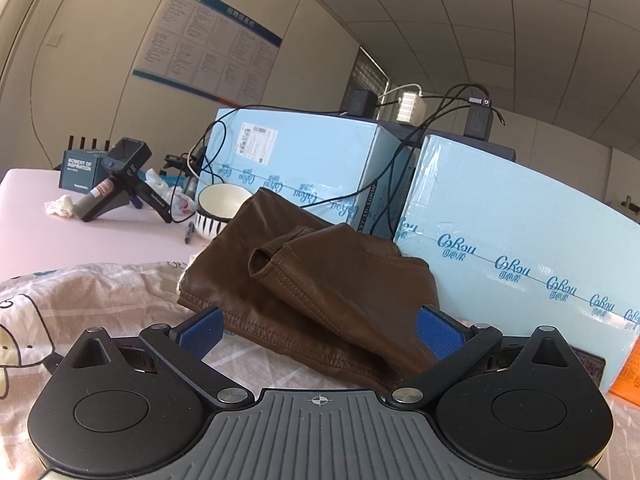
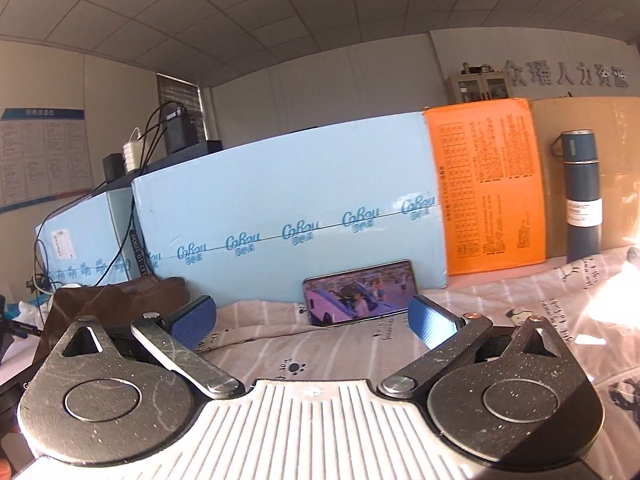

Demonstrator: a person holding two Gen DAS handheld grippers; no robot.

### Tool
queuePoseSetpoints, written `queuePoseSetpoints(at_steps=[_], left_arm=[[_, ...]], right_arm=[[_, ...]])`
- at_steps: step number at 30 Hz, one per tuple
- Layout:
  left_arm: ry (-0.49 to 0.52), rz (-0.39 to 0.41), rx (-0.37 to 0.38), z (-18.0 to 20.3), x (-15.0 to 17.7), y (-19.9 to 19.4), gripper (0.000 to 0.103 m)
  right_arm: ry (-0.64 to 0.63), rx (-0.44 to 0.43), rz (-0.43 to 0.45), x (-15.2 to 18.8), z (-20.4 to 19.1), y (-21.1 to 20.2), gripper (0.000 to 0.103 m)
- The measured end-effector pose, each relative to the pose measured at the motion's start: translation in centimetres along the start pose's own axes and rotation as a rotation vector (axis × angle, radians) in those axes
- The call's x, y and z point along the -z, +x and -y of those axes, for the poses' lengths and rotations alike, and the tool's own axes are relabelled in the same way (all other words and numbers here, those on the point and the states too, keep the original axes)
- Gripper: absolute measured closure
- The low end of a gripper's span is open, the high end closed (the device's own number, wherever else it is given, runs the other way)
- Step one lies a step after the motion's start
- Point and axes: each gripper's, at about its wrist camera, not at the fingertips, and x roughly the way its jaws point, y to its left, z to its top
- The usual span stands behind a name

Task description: Fold clothes

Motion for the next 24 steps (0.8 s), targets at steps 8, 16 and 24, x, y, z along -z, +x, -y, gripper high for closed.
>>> queuePoseSetpoints(at_steps=[8, 16, 24], left_arm=[[0.008, 0.09, 0.098, 1.4, -1.7, -3.6, 0.0], [0.177, 0.165, 0.261, 6.4, -4.9, -6.8, 0.0], [0.316, 0.163, 0.375, 11.7, -8.8, -7.2, 0.0]], right_arm=[[0.089, 0.184, 0.05, -1.4, 5.3, -6.7, 0.0], [0.085, 0.317, 0.05, -4.1, 7.3, -9.1, 0.0], [0.103, 0.286, -0.022, -8.4, 7.6, -7.8, 0.0]])
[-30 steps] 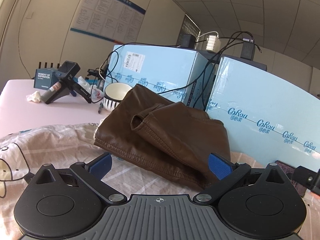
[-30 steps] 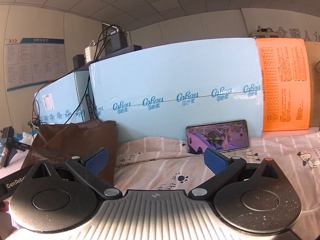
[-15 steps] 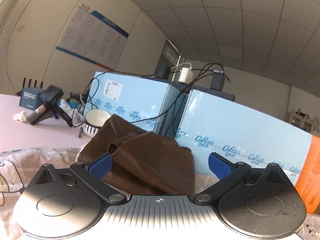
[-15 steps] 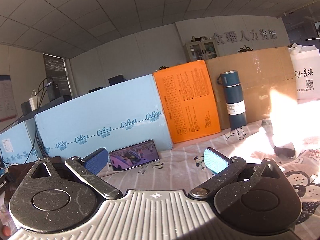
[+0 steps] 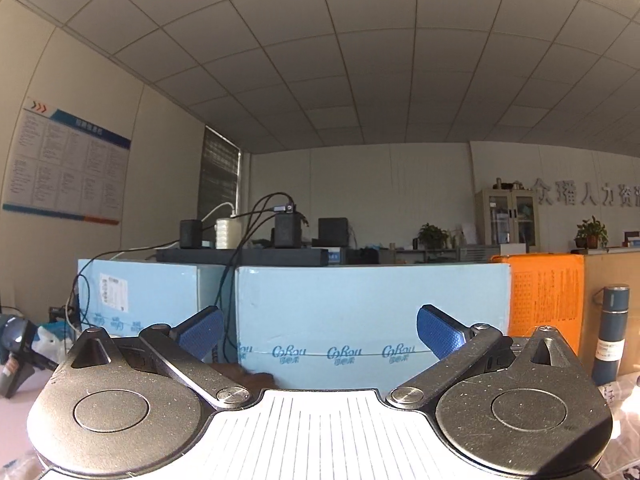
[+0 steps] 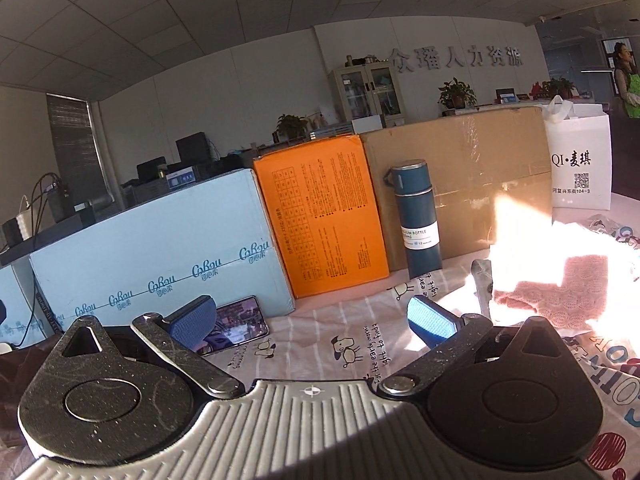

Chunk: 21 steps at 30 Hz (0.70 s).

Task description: Fold clothes

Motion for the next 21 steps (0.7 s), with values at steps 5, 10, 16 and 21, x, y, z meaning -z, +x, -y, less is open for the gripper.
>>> queuePoseSetpoints(at_steps=[5, 10, 16, 21], left_arm=[[-0.071, -0.052, 0.128, 1.0, -0.9, 3.3, 0.0], [-0.115, -0.088, 0.207, 1.7, 0.0, 7.5, 0.0], [-0.122, -0.186, 0.21, 0.9, 2.3, 10.9, 0.0], [-0.095, -0.221, 0.204, 1.4, 2.8, 11.6, 0.0]], right_arm=[[0.005, -0.067, 0.041, -1.9, -1.0, 1.1, 0.0], [-0.031, -0.071, 0.121, -3.1, -2.5, 3.3, 0.0], [-0.034, -0.038, 0.123, -3.5, -2.7, 6.6, 0.0], [-0.088, -0.038, 0.07, -2.9, -2.2, 8.6, 0.0]])
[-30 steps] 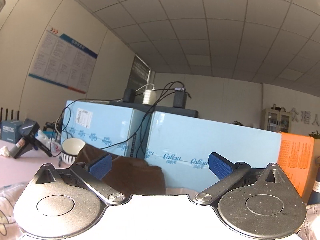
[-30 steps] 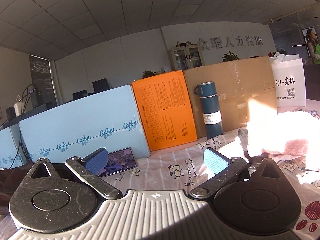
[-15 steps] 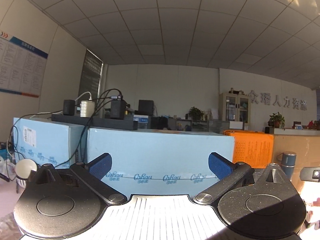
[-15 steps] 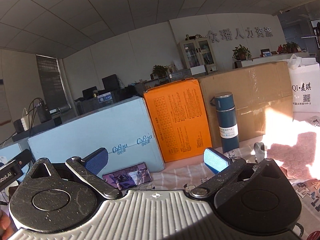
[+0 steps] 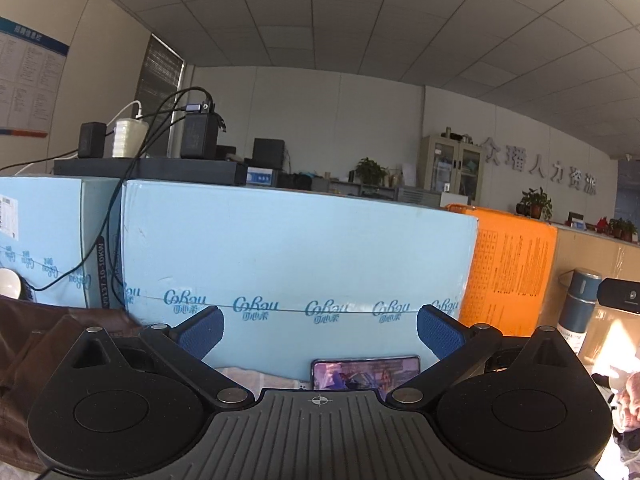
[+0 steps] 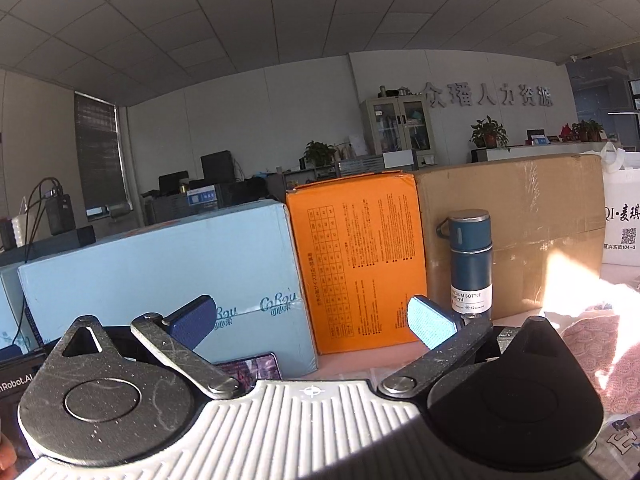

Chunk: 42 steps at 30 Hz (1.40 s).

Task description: Fold clothes

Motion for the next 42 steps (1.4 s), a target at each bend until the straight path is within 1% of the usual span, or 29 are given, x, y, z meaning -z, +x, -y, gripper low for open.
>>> queuePoseSetpoints(at_steps=[6, 11, 17, 31, 39, 42], left_arm=[[0.011, 0.001, -0.017, 0.3, 0.4, -0.1, 0.0], [0.011, -0.007, -0.016, 0.4, 0.7, 0.1, 0.0], [0.012, -0.022, -0.007, 0.4, 0.7, 0.5, 0.0], [-0.009, -0.018, 0.005, -0.1, 0.3, 0.0, 0.0], [-0.026, -0.014, 0.005, -0.6, 0.0, -0.2, 0.0], [-0.03, -0.011, -0.006, -0.7, 0.1, 0.1, 0.0]], right_arm=[[-0.012, 0.01, -0.026, 0.3, 1.2, 0.7, 0.0], [-0.006, -0.009, -0.033, 0.4, 1.6, 0.7, 0.0], [0.0, -0.012, -0.033, 0.3, 1.7, 0.7, 0.0], [-0.003, -0.005, -0.037, 0.2, 2.1, 0.8, 0.0], [-0.018, 0.008, -0.03, 0.2, 2.2, 0.6, 0.0], [-0.022, 0.012, -0.026, 0.4, 2.2, 1.0, 0.0]])
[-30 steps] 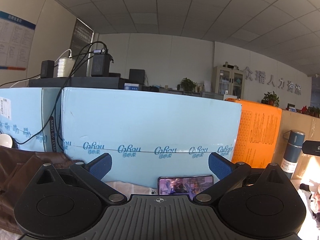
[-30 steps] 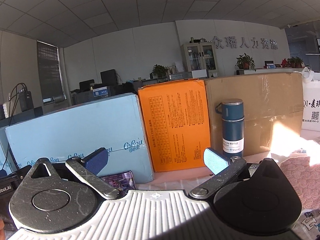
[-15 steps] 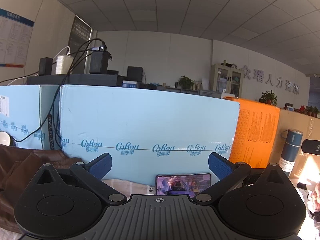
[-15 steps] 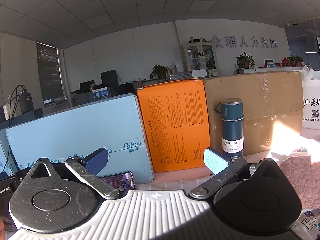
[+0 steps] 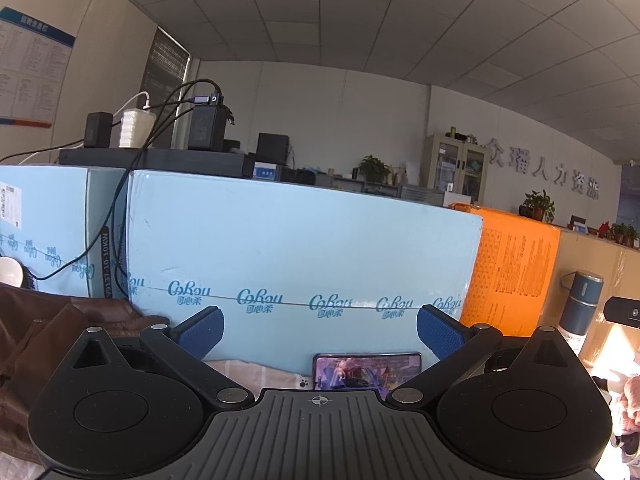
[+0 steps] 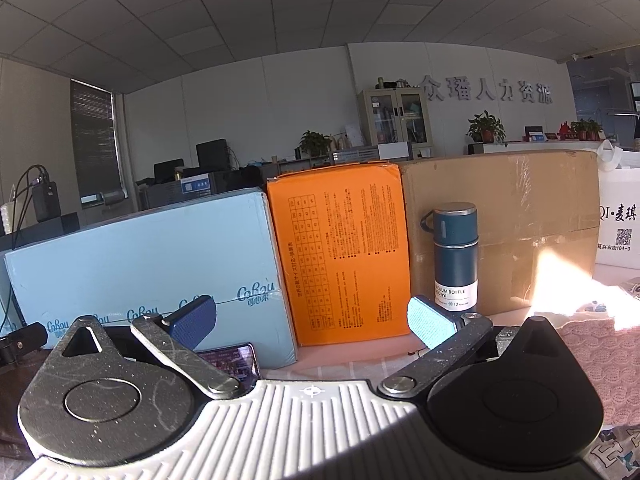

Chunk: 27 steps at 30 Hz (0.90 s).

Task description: Fold clothes

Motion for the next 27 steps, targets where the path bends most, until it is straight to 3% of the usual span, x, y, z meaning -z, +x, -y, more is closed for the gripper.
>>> queuePoseSetpoints(at_steps=[9, 16, 21, 27], left_arm=[[-0.03, -0.045, -0.025, 0.6, 1.9, 2.3, 0.0], [-0.009, 0.11, -0.03, 2.3, 5.5, 2.2, 0.0], [-0.002, 0.134, -0.049, 2.7, 6.7, 2.5, 0.0], [0.014, 0.205, -0.083, 3.0, 8.5, 2.4, 0.0]], right_arm=[[-0.022, 0.026, 0.038, 1.3, -0.2, 1.6, 0.0], [-0.009, 0.064, 0.086, 2.6, 0.2, 2.6, 0.0], [-0.03, 0.149, 0.156, 5.3, -0.9, 3.3, 0.0], [-0.146, 0.135, 0.192, 9.1, -2.5, 3.9, 0.0]])
